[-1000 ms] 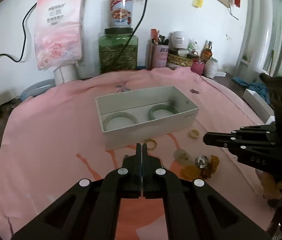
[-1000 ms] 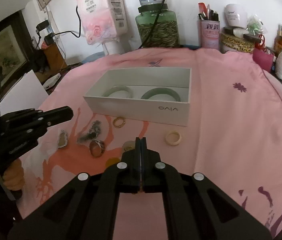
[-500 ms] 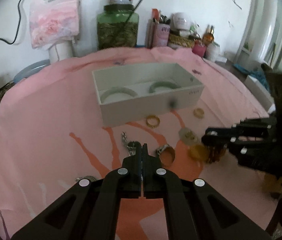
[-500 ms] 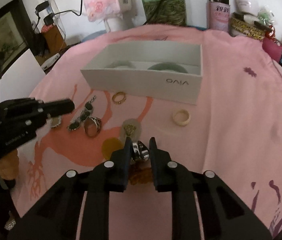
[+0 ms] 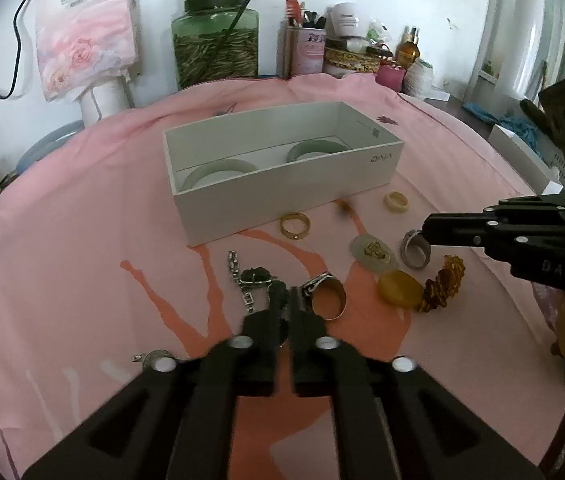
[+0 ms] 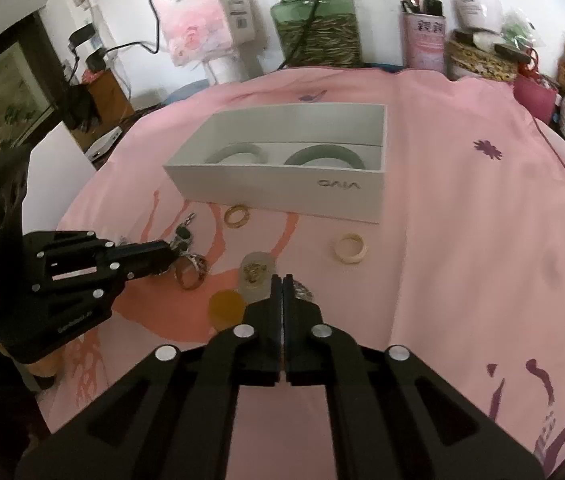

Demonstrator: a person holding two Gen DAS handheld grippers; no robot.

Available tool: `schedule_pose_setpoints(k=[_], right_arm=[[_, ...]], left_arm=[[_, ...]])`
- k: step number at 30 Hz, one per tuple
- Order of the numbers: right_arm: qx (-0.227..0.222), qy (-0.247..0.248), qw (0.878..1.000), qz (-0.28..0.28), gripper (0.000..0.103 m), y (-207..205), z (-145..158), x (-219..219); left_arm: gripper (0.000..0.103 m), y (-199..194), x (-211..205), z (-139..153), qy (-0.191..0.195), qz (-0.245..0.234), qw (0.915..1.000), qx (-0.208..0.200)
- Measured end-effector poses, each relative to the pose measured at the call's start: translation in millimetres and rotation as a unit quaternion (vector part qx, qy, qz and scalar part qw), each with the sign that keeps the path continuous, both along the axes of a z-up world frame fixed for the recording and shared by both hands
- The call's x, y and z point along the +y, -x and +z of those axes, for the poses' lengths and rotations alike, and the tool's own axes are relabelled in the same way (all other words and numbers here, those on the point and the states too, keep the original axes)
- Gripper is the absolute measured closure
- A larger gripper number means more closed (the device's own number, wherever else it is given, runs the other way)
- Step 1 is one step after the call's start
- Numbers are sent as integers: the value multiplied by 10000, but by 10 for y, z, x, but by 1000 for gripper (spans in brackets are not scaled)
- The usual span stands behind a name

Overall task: Organize jewelry
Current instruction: 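Grasp the dark chain pendant with the left tool while the right tool grasps the silver ring, then carry both items over the white box and open both tools to drop them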

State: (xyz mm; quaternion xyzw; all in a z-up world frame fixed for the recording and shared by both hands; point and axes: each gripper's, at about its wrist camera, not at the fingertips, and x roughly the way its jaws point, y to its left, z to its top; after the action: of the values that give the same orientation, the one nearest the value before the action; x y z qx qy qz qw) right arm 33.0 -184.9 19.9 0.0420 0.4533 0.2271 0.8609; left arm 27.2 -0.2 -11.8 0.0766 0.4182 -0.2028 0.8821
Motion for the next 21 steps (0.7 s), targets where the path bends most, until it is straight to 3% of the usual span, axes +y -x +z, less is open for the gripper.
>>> schedule_pose_setpoints(k=[1,2,6,9,14,15,17,21], right_arm=[[7,-37,10000,-52,91,-6,9,-30],[5,-34,10000,-73,87,-9,13,-41],[46,70,10000,-30,79,-13,-31,-8],[117,252,9996,36,79,-21,-120,60],[-140,593,9981,67,79,10,-171,159],[-162,643,9978,58,89,14,-172,170],[-205,667,9975,57,90,18,-172,181],[-269,613,9977,59,90,22,-152,166]], left_arm=[[44,4,5,11,-32,75,10000,-54],[28,23,16,35,-80,184,9996,-193],[28,68,-31,83,-227,185,9985,-464],[29,-13,-73,-6,-417,216,9983,-338],[61,-93,-130,-80,-368,30,9993,-91],[65,-85,-140,-86,-355,-18,9993,-81],[90,-73,-156,-82,-272,-132,9995,-65],[91,-29,-178,-57,-202,-172,9995,-142]])
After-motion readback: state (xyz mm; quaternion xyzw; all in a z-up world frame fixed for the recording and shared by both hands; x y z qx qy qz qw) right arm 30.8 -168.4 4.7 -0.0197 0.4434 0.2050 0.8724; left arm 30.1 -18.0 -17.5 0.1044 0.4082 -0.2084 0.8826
